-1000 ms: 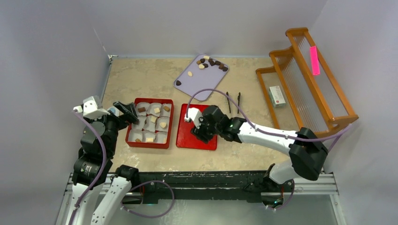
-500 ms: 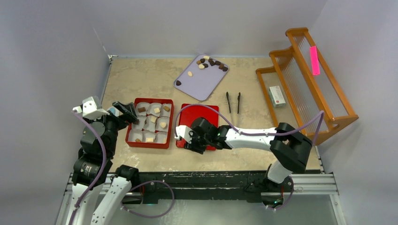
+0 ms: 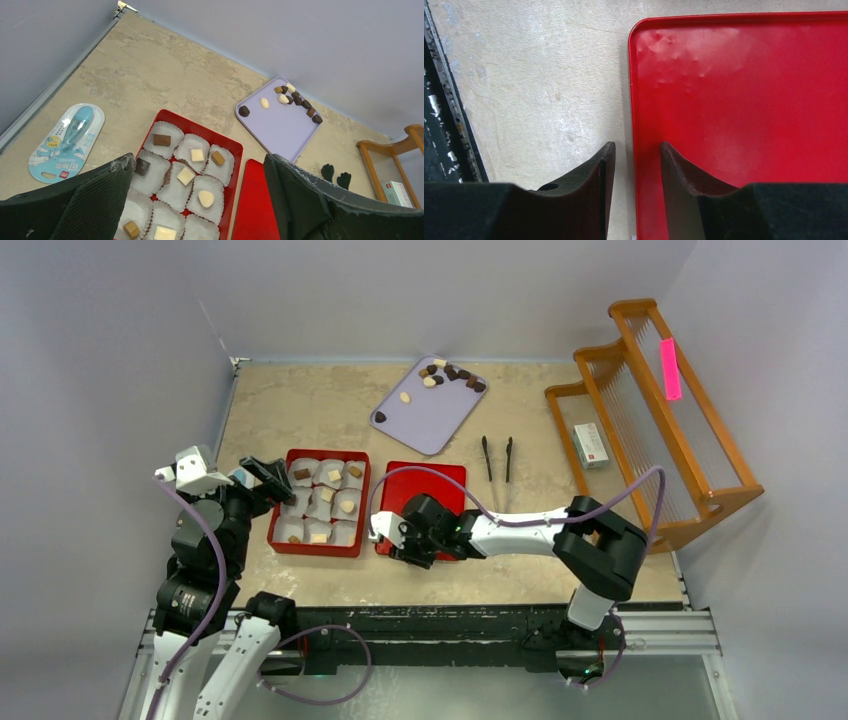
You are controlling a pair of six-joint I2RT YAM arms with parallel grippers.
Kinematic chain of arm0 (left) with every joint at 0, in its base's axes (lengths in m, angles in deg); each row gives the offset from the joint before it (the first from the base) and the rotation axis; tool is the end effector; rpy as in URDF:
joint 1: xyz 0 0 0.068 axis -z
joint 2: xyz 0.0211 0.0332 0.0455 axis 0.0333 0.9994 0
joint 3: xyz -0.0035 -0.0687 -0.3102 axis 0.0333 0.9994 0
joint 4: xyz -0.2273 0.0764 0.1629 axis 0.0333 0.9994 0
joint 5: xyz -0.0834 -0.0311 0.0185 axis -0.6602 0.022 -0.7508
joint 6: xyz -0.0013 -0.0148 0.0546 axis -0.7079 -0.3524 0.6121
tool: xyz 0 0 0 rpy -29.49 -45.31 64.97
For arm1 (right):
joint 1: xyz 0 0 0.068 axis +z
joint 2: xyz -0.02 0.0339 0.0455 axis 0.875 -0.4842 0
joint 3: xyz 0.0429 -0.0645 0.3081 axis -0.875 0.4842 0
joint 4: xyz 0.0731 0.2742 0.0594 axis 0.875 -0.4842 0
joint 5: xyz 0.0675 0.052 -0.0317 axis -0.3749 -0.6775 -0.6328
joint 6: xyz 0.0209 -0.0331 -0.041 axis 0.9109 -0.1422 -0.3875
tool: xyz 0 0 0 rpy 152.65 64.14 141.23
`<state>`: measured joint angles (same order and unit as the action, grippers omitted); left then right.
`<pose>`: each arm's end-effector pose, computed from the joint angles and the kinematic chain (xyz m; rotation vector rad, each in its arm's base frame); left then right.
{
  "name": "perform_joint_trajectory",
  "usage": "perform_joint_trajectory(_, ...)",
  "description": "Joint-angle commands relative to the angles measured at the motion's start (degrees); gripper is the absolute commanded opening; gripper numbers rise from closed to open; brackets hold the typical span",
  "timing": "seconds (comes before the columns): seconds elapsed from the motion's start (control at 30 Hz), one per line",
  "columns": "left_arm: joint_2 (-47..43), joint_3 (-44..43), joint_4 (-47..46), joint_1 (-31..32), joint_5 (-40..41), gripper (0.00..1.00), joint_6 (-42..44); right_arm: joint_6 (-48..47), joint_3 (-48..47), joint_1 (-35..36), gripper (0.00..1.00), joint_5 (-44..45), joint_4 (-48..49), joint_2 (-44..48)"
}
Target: Pack the chocolate
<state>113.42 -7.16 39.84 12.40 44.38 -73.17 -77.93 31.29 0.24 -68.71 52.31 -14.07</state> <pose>0.0679 -0.0017 0.3985 -0.4993 1.6212 -0.2340 0.1761 0.3341 0.1885 -1.5946 1.7793 0.5397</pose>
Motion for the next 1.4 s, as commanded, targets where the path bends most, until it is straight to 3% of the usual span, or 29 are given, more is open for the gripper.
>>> perform_joint_trajectory(0.0, -0.1, -0.4, -2.0, -0.2, -0.6, 0.98, 0.5, -0.9, 0.0, 0.7, 0.39, -0.3, 2.4, -0.9)
perform_joint_trajectory(0.2, -0.2, -0.2, -2.1, -0.2, -0.7, 0.98, 0.4, -1.7, -0.6, 1.1, 0.21, 0.5, 2.9, -2.4)
perform_joint_trajectory(0.47, 0.4, 0.1, -2.7, -0.2, -1.7, 0.98, 1.3, -1.4, -1.1, 1.2, 0.00, -1.2, 1.3, 4.9)
perform_joint_trajectory(0.73, -1.1, 3.5, -8.2, -0.2, -7.8, 0.95, 5.3, 3.2, -3.5, 1.1, 0.00, -3.5, -5.5, 12.5)
perform_joint_trajectory(0.83, -3.7, 6.9, -14.2, -0.2, -15.9, 0.89, 8.5, 4.8, -4.9, 1.0, 0.00, -3.2, -8.0, 15.3)
perform_joint_trajectory(0.97, -5.9, 11.0, -23.3, -0.2, -31.3, 0.91, 14.2, 7.5, -7.8, 0.5, 0.00, -3.7, -12.5, 18.9)
perform_joint_trajectory(1.13, -3.3, 16.1, -39.2, -0.2, -58.2, 0.94, 17.4, 10.2, -9.1, -1.4, 0.00, -5.9, -14.5, 24.2)
perform_joint_trajectory(1.37, 3.1, 14.4, -40.7, 0.0, -80.9, 0.82, 27.8, 13.3, -15.8, -9.5, 0.00, -14.5, -22.2, 27.0)
